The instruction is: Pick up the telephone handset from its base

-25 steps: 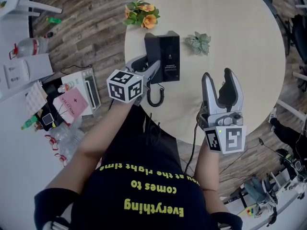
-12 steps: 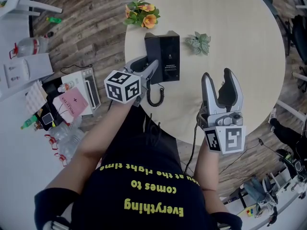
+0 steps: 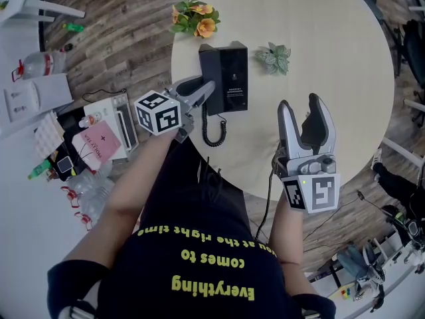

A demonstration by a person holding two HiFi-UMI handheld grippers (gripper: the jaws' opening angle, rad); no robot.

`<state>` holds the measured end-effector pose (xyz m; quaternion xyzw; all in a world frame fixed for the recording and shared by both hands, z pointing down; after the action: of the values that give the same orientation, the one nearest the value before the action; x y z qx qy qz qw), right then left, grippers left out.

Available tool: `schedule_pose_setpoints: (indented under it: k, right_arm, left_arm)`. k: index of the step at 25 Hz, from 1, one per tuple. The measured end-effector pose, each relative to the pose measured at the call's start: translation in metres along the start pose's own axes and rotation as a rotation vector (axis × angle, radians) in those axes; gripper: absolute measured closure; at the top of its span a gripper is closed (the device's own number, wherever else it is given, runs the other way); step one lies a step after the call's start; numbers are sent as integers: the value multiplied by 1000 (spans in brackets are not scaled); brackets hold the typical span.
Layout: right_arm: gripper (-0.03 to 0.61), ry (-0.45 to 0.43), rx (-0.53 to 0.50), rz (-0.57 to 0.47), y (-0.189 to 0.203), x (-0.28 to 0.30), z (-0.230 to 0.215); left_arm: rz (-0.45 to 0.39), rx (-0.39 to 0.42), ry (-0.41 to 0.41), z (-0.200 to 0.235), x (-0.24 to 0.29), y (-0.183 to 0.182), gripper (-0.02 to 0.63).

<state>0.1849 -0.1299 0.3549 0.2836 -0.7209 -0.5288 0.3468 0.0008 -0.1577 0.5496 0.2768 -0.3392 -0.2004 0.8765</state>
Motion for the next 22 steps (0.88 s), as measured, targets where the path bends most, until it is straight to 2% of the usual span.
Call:
schedule_pose_setpoints:
  k: [5,9,16,22]
  right_arm:
    - [328,-8,-2,4,1,2,1]
    - [329,-16,-5,6,0,1,3]
    - [330,-19,-8,5,0,2,4]
    - [343,-1,-22,-10,-3,-1,3]
  left_arm:
    - [-5,-88,100,4,1,0,526]
    - [-4,-92,193,2,-1,-1,532]
    - [-7,-73,221,-6,-4,-5,535]
    - [-32,-13,229,-19,-18,-17,537]
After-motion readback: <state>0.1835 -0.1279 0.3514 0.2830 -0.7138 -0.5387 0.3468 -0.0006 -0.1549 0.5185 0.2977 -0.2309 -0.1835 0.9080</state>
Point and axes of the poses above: the fingertips, and each gripper's own axes: x forward along the fingers, z to its left, y out of its underside, the point moved 3 cm from there along -x, backward along the fingers, and after that the axes turned 14 degrees about -y, right-handed, at the moved point
